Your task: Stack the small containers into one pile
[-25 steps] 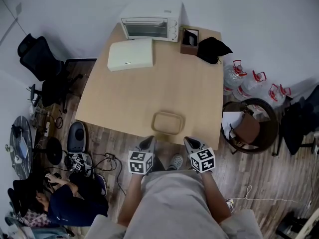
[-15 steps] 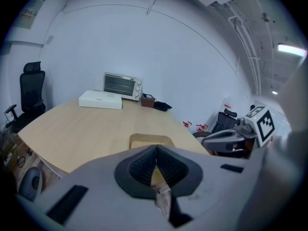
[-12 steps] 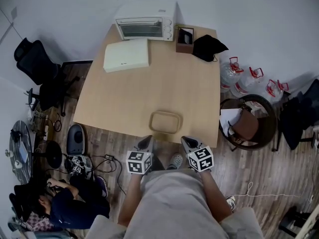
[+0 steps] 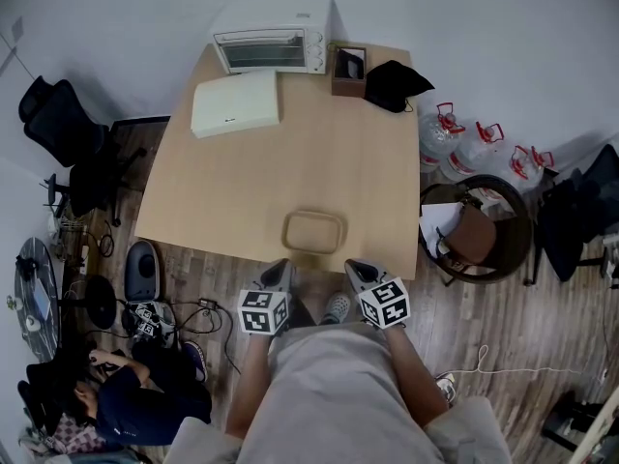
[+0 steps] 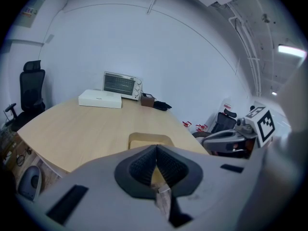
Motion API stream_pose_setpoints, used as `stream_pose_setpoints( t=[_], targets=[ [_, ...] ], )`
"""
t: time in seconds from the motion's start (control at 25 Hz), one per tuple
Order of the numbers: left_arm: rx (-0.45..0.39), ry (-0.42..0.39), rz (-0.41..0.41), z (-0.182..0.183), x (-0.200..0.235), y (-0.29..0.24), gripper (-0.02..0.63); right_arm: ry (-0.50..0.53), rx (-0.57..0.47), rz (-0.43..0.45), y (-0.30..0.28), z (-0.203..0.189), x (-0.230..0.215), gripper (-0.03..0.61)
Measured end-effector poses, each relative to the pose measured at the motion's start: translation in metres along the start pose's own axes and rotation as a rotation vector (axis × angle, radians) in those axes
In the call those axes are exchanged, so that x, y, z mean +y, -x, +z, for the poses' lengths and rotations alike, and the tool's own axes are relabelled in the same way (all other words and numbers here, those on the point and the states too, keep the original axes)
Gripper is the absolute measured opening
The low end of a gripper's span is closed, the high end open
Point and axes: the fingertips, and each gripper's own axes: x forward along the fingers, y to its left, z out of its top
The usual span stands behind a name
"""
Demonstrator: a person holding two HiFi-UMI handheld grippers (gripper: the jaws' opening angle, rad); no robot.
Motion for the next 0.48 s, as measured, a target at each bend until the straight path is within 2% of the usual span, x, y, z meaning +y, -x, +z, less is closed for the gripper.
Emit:
stream_pose_setpoints(
  t=[0.48],
  targets=[
    [0.018,-0.014,0.001,-0.0053,0.0011,0.0013,0.005,0.005,-0.029,0.007,0.0016,0.0030,0.0033,0.005]
  ],
)
